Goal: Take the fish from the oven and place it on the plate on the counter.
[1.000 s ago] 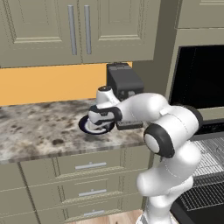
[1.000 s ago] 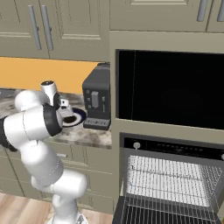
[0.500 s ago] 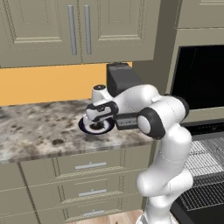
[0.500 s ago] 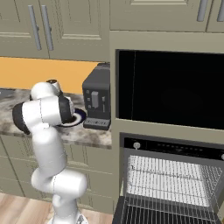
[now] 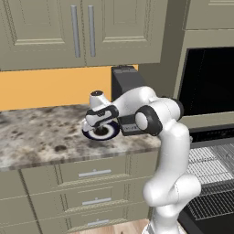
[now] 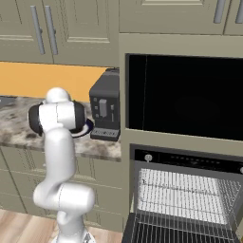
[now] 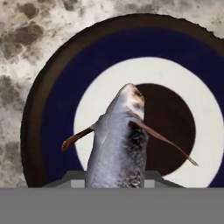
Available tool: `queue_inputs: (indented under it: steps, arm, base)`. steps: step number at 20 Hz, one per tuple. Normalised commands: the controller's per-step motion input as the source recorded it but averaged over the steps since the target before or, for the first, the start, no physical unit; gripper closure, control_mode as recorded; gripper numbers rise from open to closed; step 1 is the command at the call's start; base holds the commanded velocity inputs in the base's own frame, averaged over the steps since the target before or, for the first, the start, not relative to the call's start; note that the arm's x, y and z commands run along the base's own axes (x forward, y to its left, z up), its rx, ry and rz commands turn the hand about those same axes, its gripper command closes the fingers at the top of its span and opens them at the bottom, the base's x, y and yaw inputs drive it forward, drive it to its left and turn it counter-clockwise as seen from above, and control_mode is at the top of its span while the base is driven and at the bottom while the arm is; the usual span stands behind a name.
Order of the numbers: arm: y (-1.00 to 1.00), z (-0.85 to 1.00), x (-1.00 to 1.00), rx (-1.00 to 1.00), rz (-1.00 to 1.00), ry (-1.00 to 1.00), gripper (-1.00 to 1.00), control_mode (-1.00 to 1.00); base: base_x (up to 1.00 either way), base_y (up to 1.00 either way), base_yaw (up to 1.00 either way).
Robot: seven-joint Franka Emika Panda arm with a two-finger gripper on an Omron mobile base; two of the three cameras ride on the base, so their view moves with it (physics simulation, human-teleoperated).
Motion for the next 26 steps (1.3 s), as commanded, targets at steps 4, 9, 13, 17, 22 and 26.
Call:
queue_inputs:
  steps: [4, 9, 13, 17, 22, 26]
  arm:
    - [0.01, -0.42, 0.09, 0.00, 0.00, 0.00, 1.00, -1.00]
    - [-0.01, -0.22, 0.00, 0.00, -0.05, 0.00, 1.00, -1.00]
    - [-0.13, -0.17, 0.04, 0.00, -0.14, 0.00, 1.00, -1.00]
    - [-0.17, -0.04, 0.20, 0.00, -0.18, 0.00, 1.00, -1.00]
    - [-0.12, 0.00, 0.33, 0.00, -0.18, 0.00, 1.00, -1.00]
    - [-0.10, 0.00, 0.37, 0.00, -0.13, 0.00, 1.00, -1.00]
  base:
    - [0.00, 0.00, 0.00]
    - [0.00, 0.00, 0.00]
    - [0.00, 0.00, 0.00]
    - [0.00, 0.00, 0.00]
    - [0.00, 0.00, 0.00]
    - [0.00, 0.00, 0.00]
